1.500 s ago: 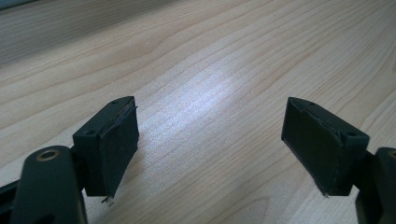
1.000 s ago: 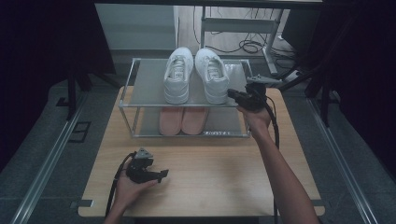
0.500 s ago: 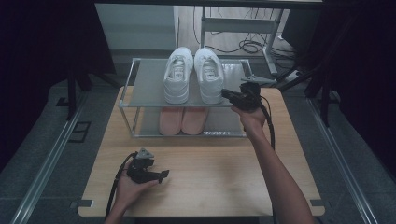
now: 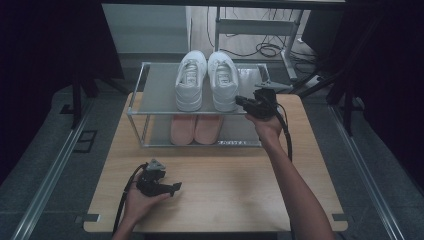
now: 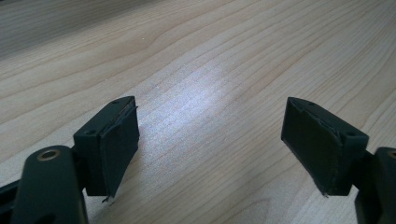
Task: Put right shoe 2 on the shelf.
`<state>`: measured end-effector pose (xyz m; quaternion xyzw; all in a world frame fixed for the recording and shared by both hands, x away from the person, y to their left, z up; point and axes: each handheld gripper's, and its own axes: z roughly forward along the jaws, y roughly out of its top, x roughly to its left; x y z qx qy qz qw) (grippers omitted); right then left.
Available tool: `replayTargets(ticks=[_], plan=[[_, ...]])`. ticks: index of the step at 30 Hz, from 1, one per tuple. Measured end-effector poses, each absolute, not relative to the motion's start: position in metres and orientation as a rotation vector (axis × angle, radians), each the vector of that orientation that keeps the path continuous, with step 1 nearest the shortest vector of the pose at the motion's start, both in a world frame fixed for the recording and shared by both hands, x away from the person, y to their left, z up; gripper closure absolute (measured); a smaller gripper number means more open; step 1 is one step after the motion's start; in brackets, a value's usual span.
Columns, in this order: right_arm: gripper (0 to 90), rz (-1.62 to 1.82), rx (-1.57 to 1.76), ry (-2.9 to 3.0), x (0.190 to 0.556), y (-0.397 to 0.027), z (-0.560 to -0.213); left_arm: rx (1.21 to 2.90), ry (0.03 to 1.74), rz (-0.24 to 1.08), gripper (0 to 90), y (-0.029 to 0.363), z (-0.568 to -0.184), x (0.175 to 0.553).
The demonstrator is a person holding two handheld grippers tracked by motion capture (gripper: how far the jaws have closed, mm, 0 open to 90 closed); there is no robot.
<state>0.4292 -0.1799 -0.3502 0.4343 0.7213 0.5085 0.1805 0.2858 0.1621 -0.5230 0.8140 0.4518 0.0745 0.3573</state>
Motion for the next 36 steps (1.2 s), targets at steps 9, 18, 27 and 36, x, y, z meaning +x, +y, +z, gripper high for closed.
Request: replayTargets(ticks=[9,18,27,36], plan=[[89.7,1.383,1.245,2.051,0.431,-0.179,-0.355,2.101,1.168,0.194,19.6,0.162,-0.522,0.286],[89.6,1.409,1.259,2.063,0.433,-0.177,-0.353,2.102,1.166,0.189,19.6,0.16,-0.523,0.286],[89.6,1.463,1.253,2.088,0.433,-0.169,-0.354,2.103,1.164,0.193,19.6,0.161,-0.523,0.286],[89.6,1.486,1.231,2.11,0.432,-0.155,-0.356,2.1,1.166,0.195,19.6,0.162,-0.523,0.286]])
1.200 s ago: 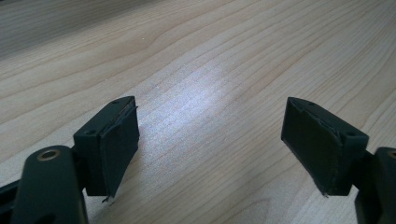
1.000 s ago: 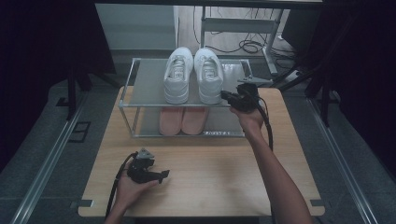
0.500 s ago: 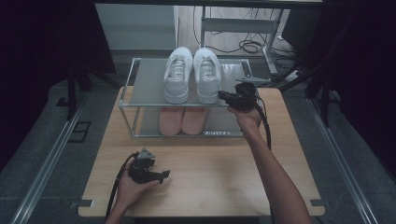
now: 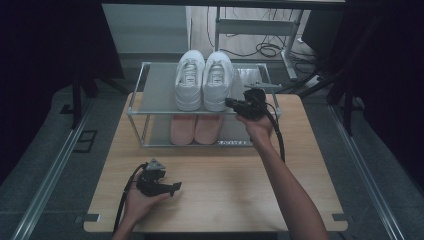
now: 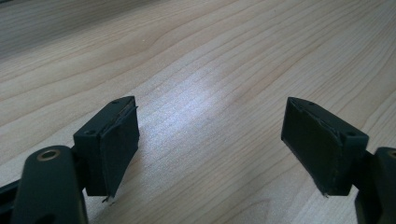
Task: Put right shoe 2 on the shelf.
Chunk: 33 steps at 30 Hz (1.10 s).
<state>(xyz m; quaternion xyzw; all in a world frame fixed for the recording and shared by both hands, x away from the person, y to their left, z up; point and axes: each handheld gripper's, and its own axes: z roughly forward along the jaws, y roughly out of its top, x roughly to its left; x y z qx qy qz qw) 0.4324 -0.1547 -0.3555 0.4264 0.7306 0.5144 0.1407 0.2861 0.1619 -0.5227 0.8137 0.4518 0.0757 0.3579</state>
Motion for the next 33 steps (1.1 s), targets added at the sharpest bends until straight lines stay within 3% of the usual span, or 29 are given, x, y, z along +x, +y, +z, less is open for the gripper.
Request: replayTargets(ticks=[17,33], plan=[[89.5,1.482,1.217,2.101,0.43,-0.155,-0.358,2.094,1.17,0.193,19.6,0.162,-0.522,0.286],[88.5,1.51,1.181,2.072,0.415,-0.188,-0.359,2.092,1.173,0.186,19.6,0.163,-0.523,0.289]])
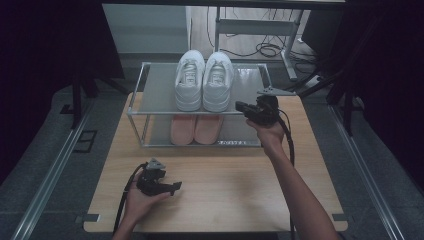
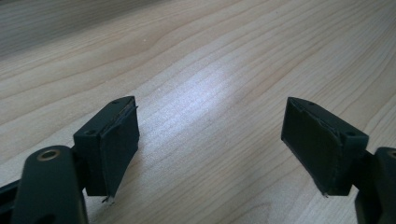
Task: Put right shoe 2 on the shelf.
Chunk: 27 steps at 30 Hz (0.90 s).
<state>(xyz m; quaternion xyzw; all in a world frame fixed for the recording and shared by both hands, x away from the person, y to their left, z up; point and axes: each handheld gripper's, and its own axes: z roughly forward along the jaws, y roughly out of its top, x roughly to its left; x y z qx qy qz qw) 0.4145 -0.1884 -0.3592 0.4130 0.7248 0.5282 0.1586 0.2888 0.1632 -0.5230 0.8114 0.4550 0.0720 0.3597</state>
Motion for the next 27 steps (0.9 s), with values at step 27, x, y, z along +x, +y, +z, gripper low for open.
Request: replayTargets(ticks=[27], plan=[[86.7,1.525,1.092,2.069,0.339,-0.259,-0.421,2.099,1.132,0.196,19.8,0.157,-0.516,0.296]])
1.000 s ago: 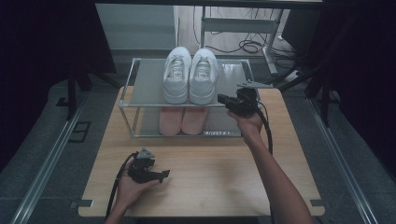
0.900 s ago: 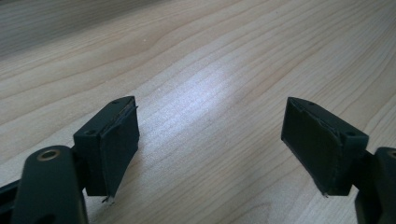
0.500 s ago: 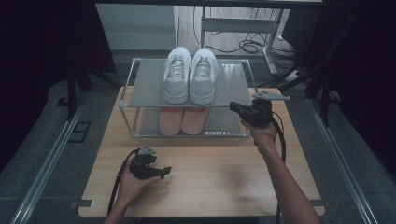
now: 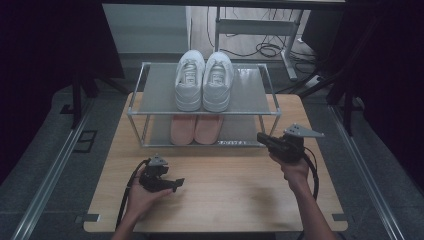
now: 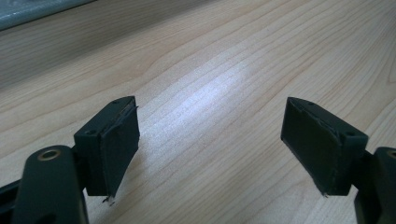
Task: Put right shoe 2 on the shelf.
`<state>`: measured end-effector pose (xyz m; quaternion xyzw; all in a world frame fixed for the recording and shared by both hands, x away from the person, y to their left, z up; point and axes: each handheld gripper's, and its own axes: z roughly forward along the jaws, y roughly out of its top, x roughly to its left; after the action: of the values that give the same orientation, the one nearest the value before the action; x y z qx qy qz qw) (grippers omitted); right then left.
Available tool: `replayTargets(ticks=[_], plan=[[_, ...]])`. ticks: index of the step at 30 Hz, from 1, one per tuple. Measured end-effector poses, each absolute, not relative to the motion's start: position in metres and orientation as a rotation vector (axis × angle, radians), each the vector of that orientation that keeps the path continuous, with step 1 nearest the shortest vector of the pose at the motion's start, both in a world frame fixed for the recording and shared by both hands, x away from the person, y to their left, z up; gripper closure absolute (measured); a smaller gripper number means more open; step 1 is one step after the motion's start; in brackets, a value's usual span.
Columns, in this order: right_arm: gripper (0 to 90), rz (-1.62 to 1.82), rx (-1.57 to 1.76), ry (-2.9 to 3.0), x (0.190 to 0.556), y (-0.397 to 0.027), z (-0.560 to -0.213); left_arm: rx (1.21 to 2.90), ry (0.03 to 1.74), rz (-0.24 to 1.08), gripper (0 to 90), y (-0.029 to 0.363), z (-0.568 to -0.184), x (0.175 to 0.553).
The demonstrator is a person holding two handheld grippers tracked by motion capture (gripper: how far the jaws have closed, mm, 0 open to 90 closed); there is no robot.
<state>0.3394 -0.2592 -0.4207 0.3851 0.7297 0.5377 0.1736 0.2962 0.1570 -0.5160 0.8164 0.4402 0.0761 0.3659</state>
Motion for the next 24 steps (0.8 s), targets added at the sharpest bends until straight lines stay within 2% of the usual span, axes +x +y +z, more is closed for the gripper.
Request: replayTargets(ticks=[7,14,24], plan=[[84.2,1.495,1.101,2.101,0.324,-0.267,-0.452,2.098,1.15,0.195,19.8,0.158,-0.517,0.294],[67.2,1.436,1.107,2.141,0.313,-0.268,-0.478,2.104,1.142,0.194,19.8,0.158,-0.518,0.294],[53.5,1.388,1.149,2.177,0.305,-0.27,-0.502,2.107,1.144,0.193,19.8,0.158,-0.518,0.294]])
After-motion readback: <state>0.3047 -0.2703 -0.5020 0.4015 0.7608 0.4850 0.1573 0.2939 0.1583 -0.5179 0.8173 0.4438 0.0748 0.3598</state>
